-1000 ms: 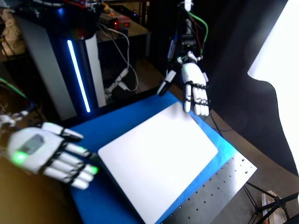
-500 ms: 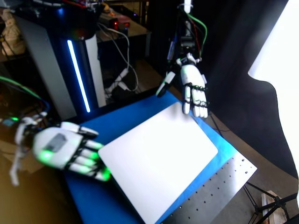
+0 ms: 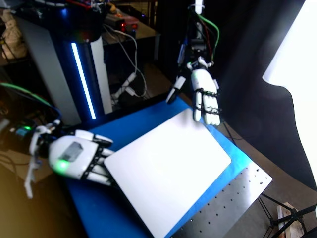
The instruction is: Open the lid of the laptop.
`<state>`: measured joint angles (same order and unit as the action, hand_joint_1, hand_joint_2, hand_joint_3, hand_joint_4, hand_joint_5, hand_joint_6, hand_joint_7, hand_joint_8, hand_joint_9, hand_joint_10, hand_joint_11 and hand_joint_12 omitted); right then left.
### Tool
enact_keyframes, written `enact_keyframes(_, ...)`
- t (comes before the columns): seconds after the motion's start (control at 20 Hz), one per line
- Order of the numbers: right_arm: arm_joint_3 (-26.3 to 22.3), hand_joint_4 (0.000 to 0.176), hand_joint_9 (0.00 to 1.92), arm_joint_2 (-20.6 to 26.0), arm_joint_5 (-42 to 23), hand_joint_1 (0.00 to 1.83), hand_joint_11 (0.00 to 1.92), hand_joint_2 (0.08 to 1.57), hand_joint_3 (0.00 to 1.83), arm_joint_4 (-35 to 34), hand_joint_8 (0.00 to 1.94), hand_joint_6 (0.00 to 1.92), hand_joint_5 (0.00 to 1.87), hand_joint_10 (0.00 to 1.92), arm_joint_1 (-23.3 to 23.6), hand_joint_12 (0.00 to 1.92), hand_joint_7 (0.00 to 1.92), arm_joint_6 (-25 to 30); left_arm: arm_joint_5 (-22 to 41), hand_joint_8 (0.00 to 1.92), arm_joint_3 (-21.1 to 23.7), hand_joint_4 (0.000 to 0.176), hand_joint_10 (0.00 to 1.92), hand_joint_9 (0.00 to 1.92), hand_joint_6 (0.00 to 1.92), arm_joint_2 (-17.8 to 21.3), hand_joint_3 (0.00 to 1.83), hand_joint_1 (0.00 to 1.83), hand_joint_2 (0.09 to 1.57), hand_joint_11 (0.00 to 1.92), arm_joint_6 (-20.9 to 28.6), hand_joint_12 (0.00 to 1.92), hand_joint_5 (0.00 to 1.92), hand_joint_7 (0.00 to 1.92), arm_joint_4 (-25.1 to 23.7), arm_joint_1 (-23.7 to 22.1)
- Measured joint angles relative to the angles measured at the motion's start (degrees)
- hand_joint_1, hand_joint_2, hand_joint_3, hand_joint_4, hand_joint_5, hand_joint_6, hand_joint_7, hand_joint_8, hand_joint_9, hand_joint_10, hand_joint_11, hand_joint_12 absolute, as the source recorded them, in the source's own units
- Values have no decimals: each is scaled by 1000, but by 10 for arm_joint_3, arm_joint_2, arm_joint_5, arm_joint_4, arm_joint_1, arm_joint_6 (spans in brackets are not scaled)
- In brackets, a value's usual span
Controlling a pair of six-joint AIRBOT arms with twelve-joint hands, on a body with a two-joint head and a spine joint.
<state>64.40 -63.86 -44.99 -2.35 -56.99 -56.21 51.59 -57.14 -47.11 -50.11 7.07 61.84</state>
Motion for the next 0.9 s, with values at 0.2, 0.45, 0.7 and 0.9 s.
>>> enact_keyframes(0.2, 10, 69, 122, -20, 14, 12, 71, 1327, 6, 13, 3, 3, 230, 4, 17, 39, 151, 0, 1, 0, 0, 176, 0, 0, 0, -1, 5, 583, 899, 0, 0, 0, 0, 0, 1, 0)
enact_keyframes(0.45, 21, 39, 177, -34, 22, 0, 162, 1325, 5, 16, 13, 10, 277, 13, 23, 92, 217, -3, 0, 0, -3, 176, 0, 0, 0, -10, 0, 633, 880, 0, 0, 0, 0, 0, 2, 0)
enact_keyframes(0.7, 38, 0, 183, -55, 25, 0, 136, 1309, 0, 22, 9, 4, 254, 6, 31, 87, 235, -4, -5, 0, -17, 176, 0, 0, 0, -38, 24, 462, 952, 0, -1, 0, 0, 0, 12, -2)
enact_keyframes(0.9, 41, 0, 184, -57, 40, 0, 102, 1312, 0, 33, 7, 8, 283, 1, 33, 68, 254, -2, -3, 0, -21, 176, 0, 0, 0, -38, 6, 490, 946, 0, 0, 0, 0, 0, 12, -8)
